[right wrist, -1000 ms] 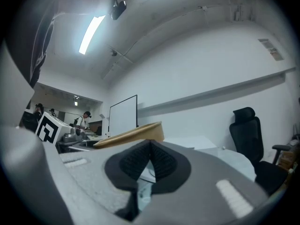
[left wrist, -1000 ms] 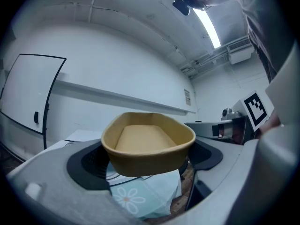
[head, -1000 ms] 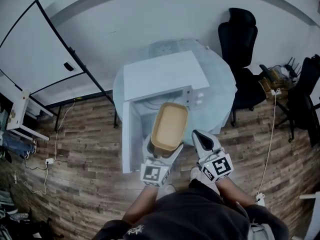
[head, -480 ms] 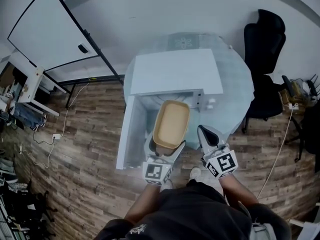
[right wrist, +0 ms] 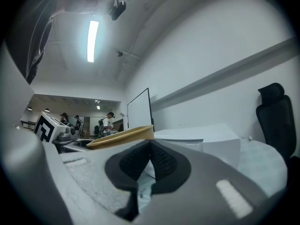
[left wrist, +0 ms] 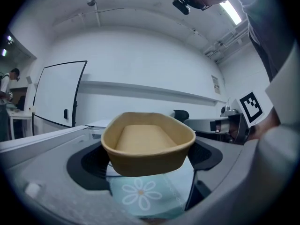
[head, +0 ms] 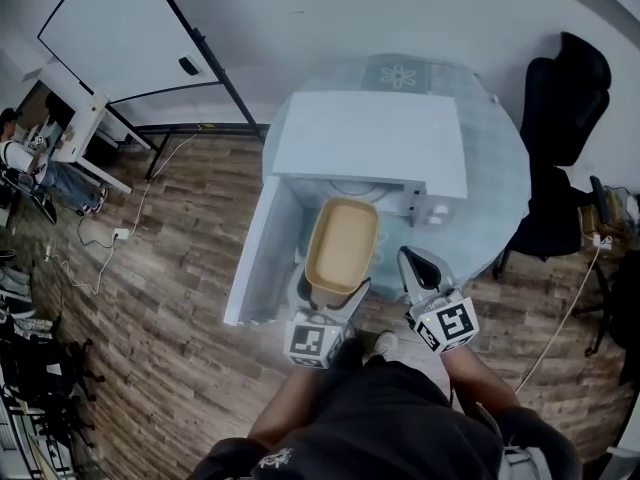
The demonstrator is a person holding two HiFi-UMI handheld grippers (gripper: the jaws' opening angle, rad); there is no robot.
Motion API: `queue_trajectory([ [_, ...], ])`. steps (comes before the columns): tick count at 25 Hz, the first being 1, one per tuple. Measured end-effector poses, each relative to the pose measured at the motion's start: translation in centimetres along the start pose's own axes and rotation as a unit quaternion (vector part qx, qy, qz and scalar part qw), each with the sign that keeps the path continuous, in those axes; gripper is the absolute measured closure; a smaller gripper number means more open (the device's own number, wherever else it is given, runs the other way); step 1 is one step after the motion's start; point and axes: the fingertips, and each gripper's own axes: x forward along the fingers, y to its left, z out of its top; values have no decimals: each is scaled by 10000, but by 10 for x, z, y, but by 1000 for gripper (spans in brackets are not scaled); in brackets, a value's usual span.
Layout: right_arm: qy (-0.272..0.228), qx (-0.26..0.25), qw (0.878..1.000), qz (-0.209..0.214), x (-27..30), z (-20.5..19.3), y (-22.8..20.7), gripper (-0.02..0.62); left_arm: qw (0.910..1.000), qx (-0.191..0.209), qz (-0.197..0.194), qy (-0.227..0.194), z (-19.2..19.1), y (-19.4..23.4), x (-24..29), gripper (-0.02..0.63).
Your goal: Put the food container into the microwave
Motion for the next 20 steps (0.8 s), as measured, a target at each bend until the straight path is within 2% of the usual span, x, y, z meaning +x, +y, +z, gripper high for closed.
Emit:
queue_trajectory([
  [11,267,33,9992,286,47,-24,-6,594,9997,-73,220,121,-21,27,20,89],
  [17,472,130,9984,295,66,-48,-8,595,9995,-19,75,299,-44,38,37,89],
  [20,565,173,9979,263,71,-59,-14,594,9995,-55,121,292,-50,44,46,89],
])
